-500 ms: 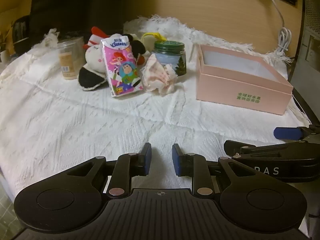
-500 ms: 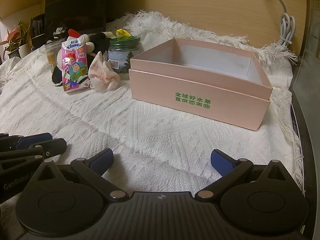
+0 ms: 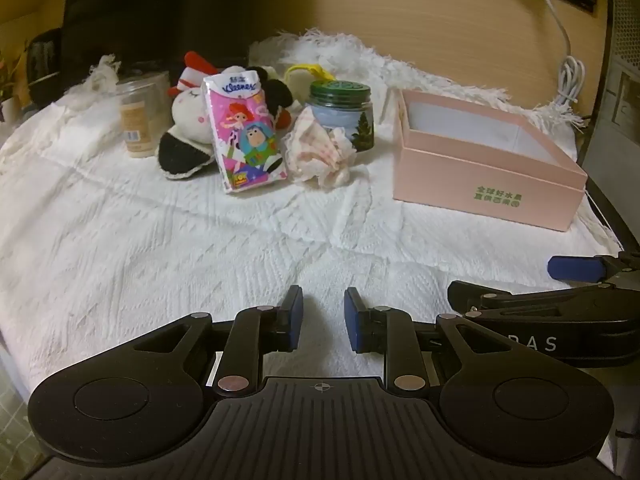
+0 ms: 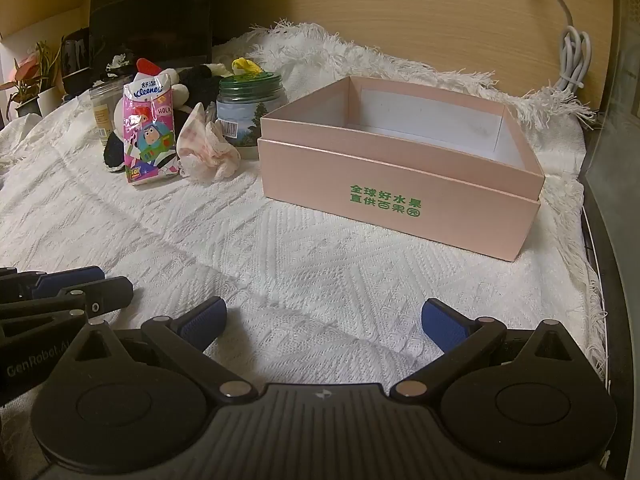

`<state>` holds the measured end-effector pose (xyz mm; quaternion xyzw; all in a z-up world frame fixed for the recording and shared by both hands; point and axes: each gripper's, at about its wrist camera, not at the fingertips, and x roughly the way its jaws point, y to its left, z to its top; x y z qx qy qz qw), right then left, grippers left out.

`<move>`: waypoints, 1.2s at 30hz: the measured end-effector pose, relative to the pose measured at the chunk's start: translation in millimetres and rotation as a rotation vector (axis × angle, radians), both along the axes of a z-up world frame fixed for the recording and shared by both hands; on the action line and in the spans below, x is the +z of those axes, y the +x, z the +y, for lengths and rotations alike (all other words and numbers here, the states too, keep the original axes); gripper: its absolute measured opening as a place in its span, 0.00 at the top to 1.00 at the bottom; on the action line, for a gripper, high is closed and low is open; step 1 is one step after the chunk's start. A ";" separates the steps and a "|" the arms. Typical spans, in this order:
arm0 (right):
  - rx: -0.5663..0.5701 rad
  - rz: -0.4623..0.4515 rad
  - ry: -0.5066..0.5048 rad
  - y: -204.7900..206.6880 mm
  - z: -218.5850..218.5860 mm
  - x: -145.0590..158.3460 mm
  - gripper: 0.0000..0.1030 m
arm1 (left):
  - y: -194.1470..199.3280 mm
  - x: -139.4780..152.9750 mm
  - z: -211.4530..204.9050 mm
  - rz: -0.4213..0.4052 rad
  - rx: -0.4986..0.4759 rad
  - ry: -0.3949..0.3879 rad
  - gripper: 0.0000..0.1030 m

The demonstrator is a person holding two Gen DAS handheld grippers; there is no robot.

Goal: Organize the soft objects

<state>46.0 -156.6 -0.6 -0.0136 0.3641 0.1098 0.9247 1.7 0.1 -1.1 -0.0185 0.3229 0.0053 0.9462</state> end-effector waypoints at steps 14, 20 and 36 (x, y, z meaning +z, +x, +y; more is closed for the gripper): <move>0.000 0.000 0.000 0.0 -0.1 0.0 0.00 | 0.3 0.6 -0.7 0.002 0.004 -0.006 0.74; 0.000 0.000 0.000 0.0 -0.1 0.0 0.00 | -1.7 -1.2 0.2 -0.001 0.007 -0.009 0.74; 0.000 0.000 0.000 -0.1 0.0 0.0 0.00 | -1.4 -0.9 0.7 0.004 0.007 -0.013 0.74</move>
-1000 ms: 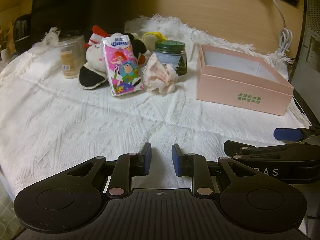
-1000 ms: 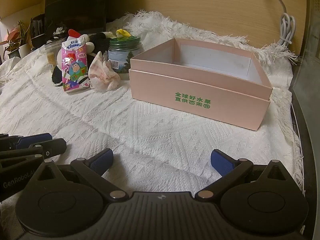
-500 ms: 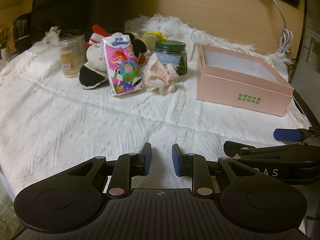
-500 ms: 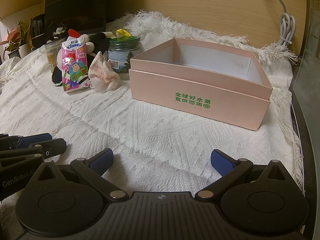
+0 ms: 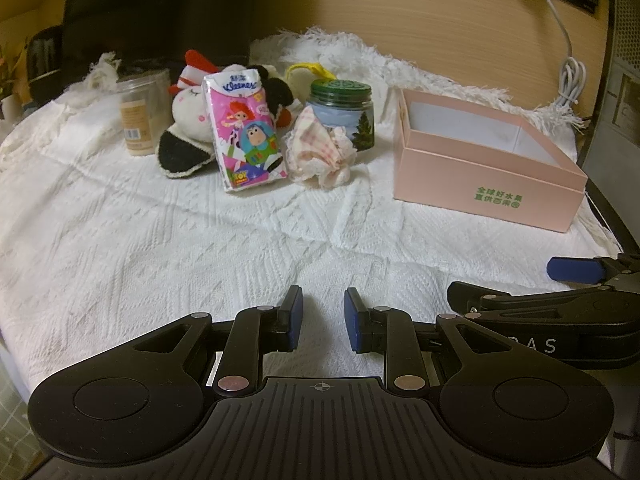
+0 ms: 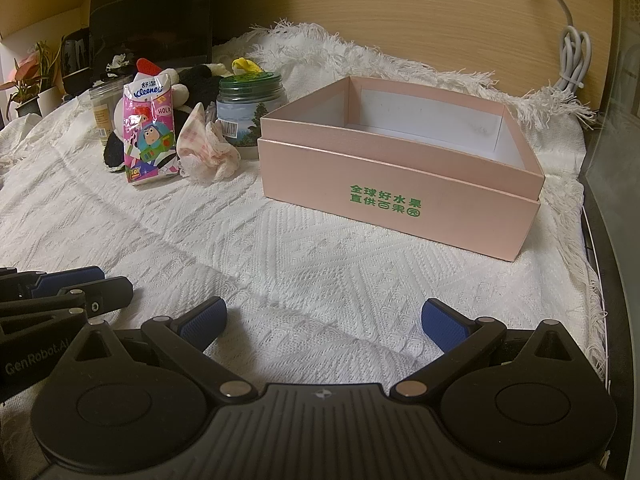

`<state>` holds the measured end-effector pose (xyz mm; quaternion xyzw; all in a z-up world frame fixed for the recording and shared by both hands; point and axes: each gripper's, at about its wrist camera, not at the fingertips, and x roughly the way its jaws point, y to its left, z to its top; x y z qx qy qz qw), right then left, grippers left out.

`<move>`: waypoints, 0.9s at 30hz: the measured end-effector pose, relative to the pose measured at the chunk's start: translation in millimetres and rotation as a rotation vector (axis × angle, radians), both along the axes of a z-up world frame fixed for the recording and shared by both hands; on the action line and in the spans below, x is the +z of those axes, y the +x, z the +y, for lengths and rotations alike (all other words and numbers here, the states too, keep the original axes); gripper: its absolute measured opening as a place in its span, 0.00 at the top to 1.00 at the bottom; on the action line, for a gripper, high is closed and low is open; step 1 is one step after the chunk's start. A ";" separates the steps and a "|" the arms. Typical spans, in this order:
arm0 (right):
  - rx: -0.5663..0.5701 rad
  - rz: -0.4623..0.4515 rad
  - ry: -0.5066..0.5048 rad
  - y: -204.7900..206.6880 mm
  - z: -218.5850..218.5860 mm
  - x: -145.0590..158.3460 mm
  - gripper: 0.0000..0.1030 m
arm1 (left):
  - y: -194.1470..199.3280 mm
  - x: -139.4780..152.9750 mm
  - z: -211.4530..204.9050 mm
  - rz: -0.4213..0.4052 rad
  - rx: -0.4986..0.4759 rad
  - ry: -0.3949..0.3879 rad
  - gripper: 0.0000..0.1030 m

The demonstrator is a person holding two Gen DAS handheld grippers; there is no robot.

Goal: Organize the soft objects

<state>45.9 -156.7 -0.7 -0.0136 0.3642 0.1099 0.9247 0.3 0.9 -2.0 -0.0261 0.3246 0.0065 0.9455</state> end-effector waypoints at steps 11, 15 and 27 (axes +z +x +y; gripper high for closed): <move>0.000 0.000 0.000 -0.3 0.2 -0.5 0.00 | -1.7 -0.9 -0.3 -0.003 0.002 0.000 0.74; 0.000 0.000 0.000 -0.3 0.3 -0.5 0.00 | -1.6 -0.6 -0.4 -0.001 0.003 -0.001 0.74; 0.000 0.000 0.001 -0.3 0.2 -0.5 0.00 | -1.3 0.9 1.2 0.000 0.009 -0.013 0.74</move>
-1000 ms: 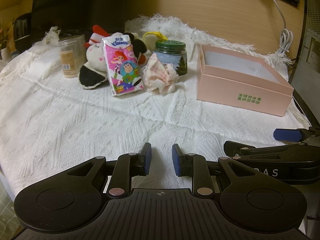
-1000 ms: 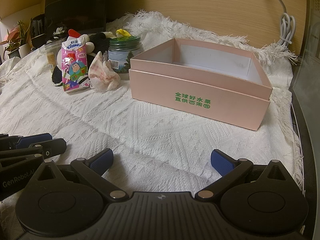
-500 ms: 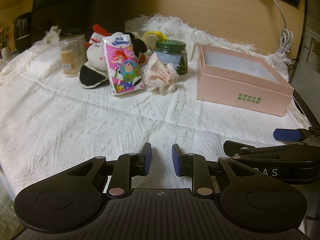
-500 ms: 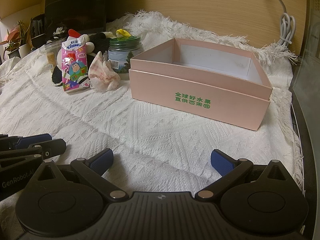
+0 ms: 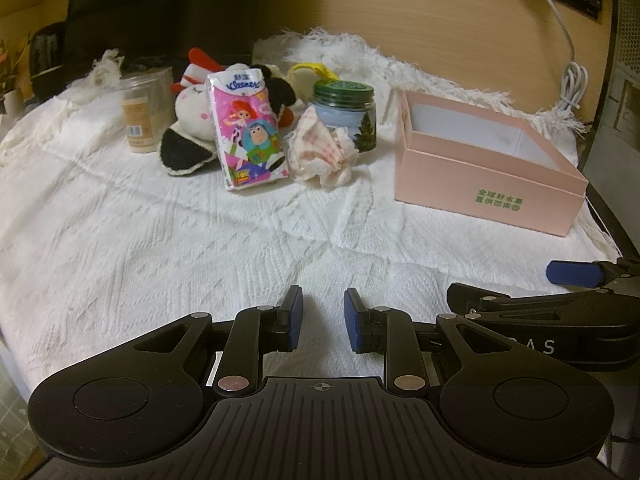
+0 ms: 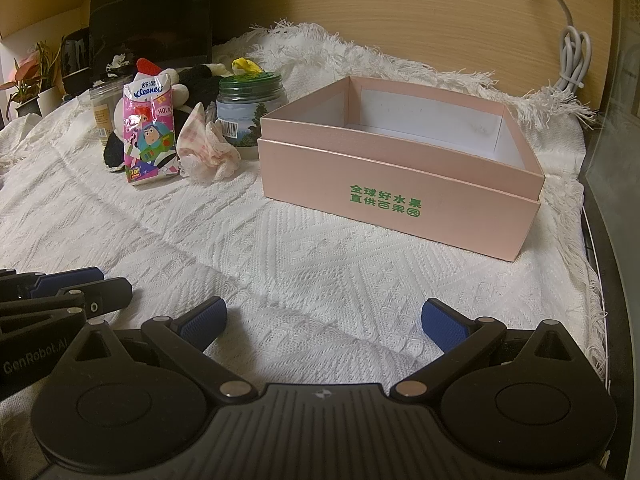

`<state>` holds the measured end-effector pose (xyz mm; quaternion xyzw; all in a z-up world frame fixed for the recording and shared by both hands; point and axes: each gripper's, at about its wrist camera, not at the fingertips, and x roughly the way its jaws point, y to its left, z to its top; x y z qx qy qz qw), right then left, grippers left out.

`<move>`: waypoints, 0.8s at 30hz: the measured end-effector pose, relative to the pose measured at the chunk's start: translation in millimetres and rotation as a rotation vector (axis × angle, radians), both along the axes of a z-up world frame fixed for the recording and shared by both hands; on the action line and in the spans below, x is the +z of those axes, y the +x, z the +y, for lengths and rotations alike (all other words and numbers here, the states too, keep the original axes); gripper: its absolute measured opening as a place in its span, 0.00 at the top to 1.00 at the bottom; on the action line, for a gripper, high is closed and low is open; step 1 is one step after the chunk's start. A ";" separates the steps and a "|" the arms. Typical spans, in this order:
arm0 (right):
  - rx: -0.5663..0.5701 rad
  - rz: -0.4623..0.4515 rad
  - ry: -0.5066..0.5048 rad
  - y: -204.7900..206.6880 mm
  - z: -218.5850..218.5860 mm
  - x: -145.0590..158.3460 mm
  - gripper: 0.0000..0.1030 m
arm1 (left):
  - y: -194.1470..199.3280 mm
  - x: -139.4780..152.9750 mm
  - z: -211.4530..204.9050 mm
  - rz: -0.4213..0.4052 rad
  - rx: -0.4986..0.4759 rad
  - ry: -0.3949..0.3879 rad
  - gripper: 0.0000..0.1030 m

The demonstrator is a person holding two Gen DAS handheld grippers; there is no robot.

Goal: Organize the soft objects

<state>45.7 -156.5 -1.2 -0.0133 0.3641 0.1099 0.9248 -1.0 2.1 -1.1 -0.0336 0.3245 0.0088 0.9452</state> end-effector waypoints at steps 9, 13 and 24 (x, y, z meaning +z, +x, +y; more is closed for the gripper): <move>-0.001 -0.001 -0.001 0.6 0.6 0.1 0.00 | 1.0 0.9 0.4 0.008 -0.008 0.004 0.74; -0.001 -0.001 -0.001 0.6 0.6 -0.1 0.00 | 2.4 1.6 1.7 0.013 -0.018 0.006 0.74; -0.002 0.128 0.013 6.5 -4.1 8.9 0.00 | 15.0 28.0 34.0 0.045 -0.205 -0.110 0.74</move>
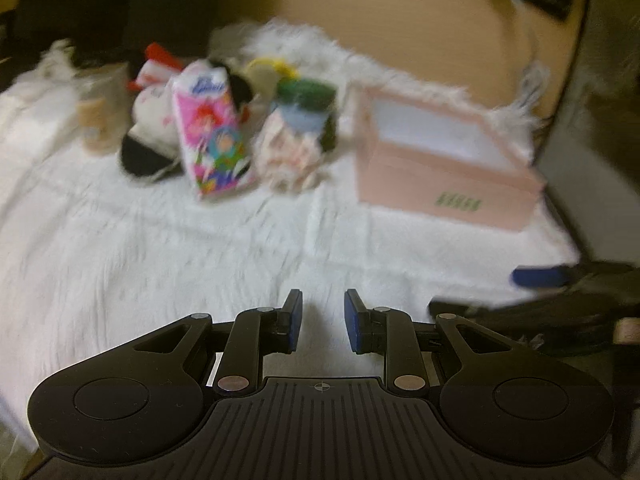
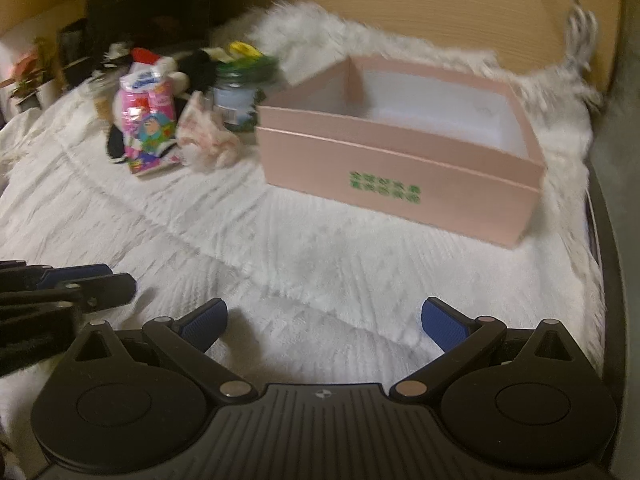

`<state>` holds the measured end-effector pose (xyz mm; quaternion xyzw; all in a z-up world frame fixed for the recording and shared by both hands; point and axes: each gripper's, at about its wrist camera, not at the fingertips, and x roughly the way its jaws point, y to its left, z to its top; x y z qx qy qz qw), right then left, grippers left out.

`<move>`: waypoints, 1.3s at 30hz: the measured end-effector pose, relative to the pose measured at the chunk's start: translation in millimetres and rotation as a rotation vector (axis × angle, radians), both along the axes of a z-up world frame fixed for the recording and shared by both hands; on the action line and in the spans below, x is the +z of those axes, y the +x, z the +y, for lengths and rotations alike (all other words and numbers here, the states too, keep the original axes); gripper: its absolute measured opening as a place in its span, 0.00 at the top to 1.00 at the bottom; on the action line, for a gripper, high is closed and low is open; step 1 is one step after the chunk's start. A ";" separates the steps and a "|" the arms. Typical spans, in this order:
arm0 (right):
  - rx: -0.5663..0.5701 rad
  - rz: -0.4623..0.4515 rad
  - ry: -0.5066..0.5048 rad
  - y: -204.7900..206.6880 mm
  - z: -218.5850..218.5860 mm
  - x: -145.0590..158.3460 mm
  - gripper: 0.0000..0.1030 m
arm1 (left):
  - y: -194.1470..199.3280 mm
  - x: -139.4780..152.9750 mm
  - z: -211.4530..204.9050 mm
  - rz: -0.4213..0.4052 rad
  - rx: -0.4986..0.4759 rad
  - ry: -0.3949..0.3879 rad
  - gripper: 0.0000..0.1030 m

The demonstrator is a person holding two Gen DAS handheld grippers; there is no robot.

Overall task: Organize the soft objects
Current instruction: 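Reach the right gripper to the pink Kleenex pack and grasp it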

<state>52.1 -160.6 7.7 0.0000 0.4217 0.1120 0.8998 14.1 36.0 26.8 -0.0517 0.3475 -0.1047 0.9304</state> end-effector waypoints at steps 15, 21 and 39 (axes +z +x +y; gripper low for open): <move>-0.171 -0.017 -0.017 28.7 51.7 65.3 0.00 | 114.5 84.3 165.1 -0.046 -0.023 -0.084 0.74; -0.193 -0.128 -0.029 48.4 105.8 110.6 0.00 | 166.4 112.3 238.7 -0.090 -0.025 -0.111 0.74; -0.256 -0.113 -0.179 51.6 194.1 112.0 0.00 | 370.2 77.6 349.9 0.435 0.074 -0.452 0.74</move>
